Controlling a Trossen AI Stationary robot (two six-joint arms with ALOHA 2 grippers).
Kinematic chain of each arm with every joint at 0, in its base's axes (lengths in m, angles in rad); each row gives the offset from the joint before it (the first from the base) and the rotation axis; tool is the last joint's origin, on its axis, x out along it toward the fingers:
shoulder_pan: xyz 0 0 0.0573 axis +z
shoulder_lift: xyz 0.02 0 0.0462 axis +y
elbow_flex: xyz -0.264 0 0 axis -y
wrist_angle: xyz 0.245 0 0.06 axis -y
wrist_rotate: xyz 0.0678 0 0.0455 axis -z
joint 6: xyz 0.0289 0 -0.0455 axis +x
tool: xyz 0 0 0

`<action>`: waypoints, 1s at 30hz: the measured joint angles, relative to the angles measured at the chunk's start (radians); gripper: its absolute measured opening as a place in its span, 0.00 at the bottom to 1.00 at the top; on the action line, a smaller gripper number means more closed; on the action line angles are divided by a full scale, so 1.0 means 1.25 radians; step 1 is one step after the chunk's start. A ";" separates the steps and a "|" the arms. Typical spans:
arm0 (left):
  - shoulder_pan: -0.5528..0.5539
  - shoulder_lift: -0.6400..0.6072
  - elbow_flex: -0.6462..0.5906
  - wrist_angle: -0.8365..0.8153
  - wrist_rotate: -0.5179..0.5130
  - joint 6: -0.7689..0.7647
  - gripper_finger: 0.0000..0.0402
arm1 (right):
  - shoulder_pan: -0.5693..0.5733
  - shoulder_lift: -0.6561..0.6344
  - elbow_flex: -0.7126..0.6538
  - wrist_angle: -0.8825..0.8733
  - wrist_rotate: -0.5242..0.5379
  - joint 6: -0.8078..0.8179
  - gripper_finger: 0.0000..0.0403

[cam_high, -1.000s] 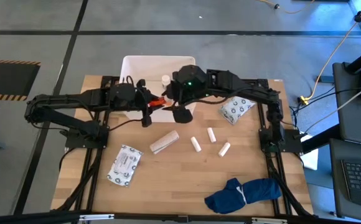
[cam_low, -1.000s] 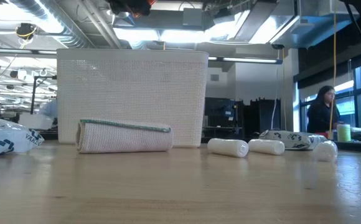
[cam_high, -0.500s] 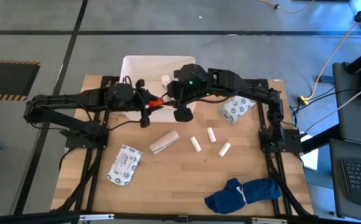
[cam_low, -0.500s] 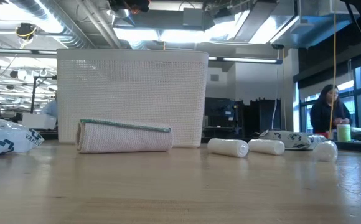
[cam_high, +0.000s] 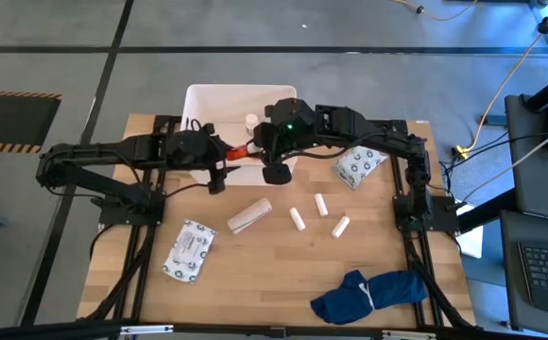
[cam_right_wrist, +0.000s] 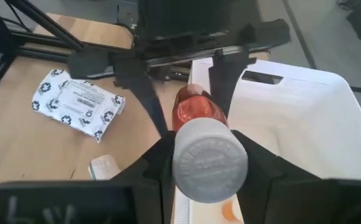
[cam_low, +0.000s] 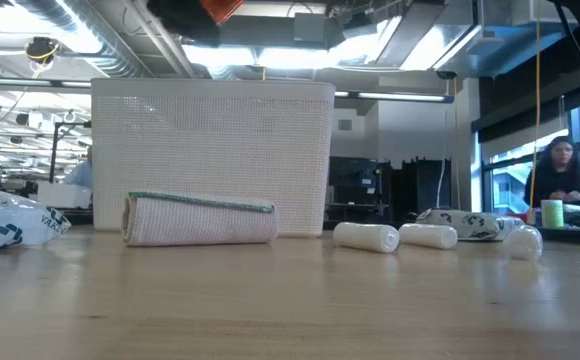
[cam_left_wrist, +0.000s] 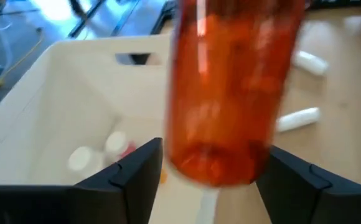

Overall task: Pick & place medical supplies in basket/bin
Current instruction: Put the red medicine bottle into the white bin

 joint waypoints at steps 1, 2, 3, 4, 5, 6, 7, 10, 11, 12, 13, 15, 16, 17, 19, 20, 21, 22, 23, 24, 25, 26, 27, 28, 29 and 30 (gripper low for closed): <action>0.000 0.000 0.000 -0.006 -0.013 0.000 0.59 | -0.001 0.000 0.000 -0.002 0.001 0.000 0.29; 0.000 -0.002 0.000 -0.010 -0.028 0.000 0.59 | -0.002 0.000 0.000 -0.006 0.002 0.004 0.29; 0.000 -0.005 0.000 -0.012 -0.046 -0.004 0.59 | -0.005 0.000 0.000 -0.010 0.002 0.009 0.29; 0.000 -0.009 0.000 -0.011 -0.064 -0.010 0.59 | -0.009 0.000 0.000 -0.015 0.002 0.024 0.29; 0.000 -0.014 0.005 -0.020 -0.076 -0.016 0.59 | -0.014 0.000 0.000 -0.025 0.002 0.036 0.29; 0.000 -0.019 0.013 -0.031 -0.087 -0.018 0.59 | -0.021 0.000 0.000 -0.034 0.002 0.049 0.29; 0.000 -0.025 0.024 -0.041 -0.098 -0.018 0.58 | -0.030 0.000 0.000 -0.046 0.003 0.066 0.29; 0.000 -0.052 0.057 -0.059 -0.127 -0.021 0.56 | -0.062 0.000 0.000 -0.076 0.034 0.101 0.29; 0.000 -0.063 0.065 -0.057 -0.126 -0.026 0.55 | -0.075 0.000 0.000 -0.075 0.049 0.111 0.29; 0.000 -0.072 0.072 -0.054 -0.125 -0.035 0.54 | -0.088 0.001 0.000 -0.072 0.062 0.125 0.29; 0.000 -0.081 0.079 -0.048 -0.119 -0.047 0.54 | -0.103 0.003 0.000 -0.066 0.066 0.137 0.29; 0.000 -0.100 0.084 -0.031 -0.104 -0.066 0.53 | -0.135 0.008 0.000 -0.054 0.068 0.168 0.29; 0.000 -0.109 0.085 -0.026 -0.093 -0.073 0.53 | -0.149 0.012 -0.001 -0.050 0.069 0.180 0.29; 0.000 -0.117 0.085 -0.021 -0.085 -0.080 0.53 | -0.162 0.017 -0.003 -0.037 0.069 0.191 0.29; 0.000 -0.125 0.085 -0.022 -0.065 -0.084 0.53 | -0.185 0.028 -0.004 -0.038 0.068 0.189 0.29; 0.000 -0.126 0.085 -0.022 -0.062 -0.084 0.53 | -0.193 0.039 -0.004 -0.038 0.066 0.186 0.29; 0.000 -0.126 0.085 -0.022 -0.058 -0.084 0.53 | -0.199 0.050 -0.004 -0.039 0.059 0.181 0.29; 0.000 -0.126 0.085 -0.025 -0.055 -0.084 0.53 | -0.205 0.063 -0.004 -0.049 0.049 0.171 0.29; 0.000 -0.125 0.085 -0.029 -0.053 -0.084 0.53 | -0.209 0.077 -0.004 -0.059 0.037 0.163 0.29; 0.000 -0.124 0.085 -0.031 -0.051 -0.084 0.53 | -0.212 0.090 -0.005 -0.065 0.026 0.151 0.29; 0.000 -0.121 0.085 -0.035 -0.051 -0.084 0.53 | -0.213 0.104 -0.005 -0.074 0.019 0.141 0.29; 0.000 -0.118 0.085 -0.042 -0.050 -0.084 0.53 | -0.213 0.118 -0.005 -0.080 0.020 0.125 0.29; 0.000 -0.115 0.085 -0.049 -0.047 -0.084 0.53 | -0.213 0.131 -0.005 -0.090 0.019 0.108 0.29; 0.000 -0.112 0.085 -0.057 -0.046 -0.088 0.53 | -0.213 0.143 -0.005 -0.102 0.019 0.095 0.29; 0.000 -0.110 0.085 -0.064 -0.047 -0.093 0.53 | -0.213 0.156 -0.005 -0.112 0.018 0.085 0.29; 0.000 -0.109 0.085 -0.069 -0.047 -0.100 0.53 | -0.212 0.166 -0.005 -0.118 0.018 0.077 0.29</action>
